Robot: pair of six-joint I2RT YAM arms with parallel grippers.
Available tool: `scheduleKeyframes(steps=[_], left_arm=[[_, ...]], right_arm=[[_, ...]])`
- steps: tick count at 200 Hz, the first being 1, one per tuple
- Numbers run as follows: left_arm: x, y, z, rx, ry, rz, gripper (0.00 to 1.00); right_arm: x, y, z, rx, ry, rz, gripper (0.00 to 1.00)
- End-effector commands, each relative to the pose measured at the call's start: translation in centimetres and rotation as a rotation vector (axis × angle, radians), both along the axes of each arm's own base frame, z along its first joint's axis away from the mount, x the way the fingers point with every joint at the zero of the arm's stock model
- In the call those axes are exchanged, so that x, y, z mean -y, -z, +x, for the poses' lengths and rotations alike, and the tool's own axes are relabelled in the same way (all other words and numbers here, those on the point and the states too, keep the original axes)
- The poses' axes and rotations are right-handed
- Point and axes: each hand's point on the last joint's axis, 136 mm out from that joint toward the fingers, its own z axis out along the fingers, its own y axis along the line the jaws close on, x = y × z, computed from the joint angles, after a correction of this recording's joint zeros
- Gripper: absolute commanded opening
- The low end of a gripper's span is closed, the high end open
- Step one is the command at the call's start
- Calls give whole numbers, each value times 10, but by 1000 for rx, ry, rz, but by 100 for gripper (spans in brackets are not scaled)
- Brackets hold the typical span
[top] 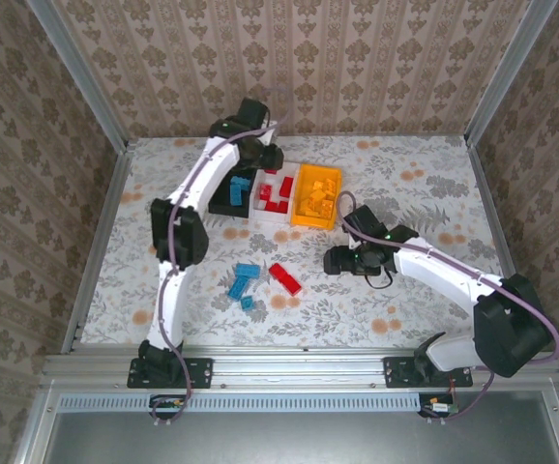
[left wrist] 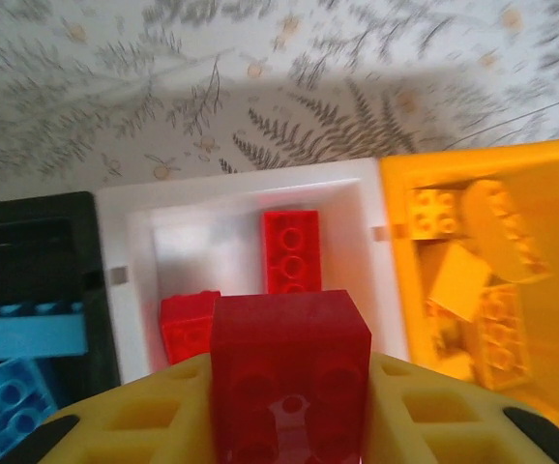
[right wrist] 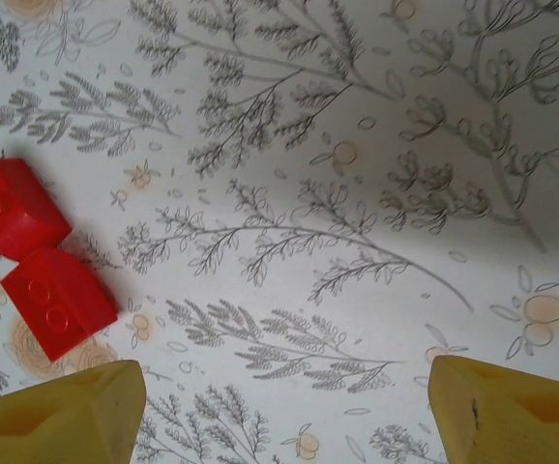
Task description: Sort the legos into containers by color
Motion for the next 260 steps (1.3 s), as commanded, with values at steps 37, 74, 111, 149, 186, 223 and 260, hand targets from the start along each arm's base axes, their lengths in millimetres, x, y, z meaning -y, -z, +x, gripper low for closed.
scheduleKeyframes(steps=[37,74,111,149,186,223,260], left_arm=[[2,33,-6,-103,8,24,51],[1,21,-11,-96,6,10,61],[-6,-14,-24,-45,7,-17,63],[-15,-63,-49,34,2,-83,66],[-33,-92,-92,79,6,-127,68],[-79,-92,-134,69,-69,-198,70],[-118,-80,-183,45,-147,-234,71]], right_arm=[[-5,14,-30,-51,-14,8,79],[-12,12,-28,-43,-34,9,79],[-22,7,-26,-29,-59,17,79],[-41,-1,-24,-11,-120,21,79],[-67,2,-26,-31,-210,-5,79],[-92,5,-28,-40,-300,-52,79],[-116,13,-33,-53,-388,-102,79]])
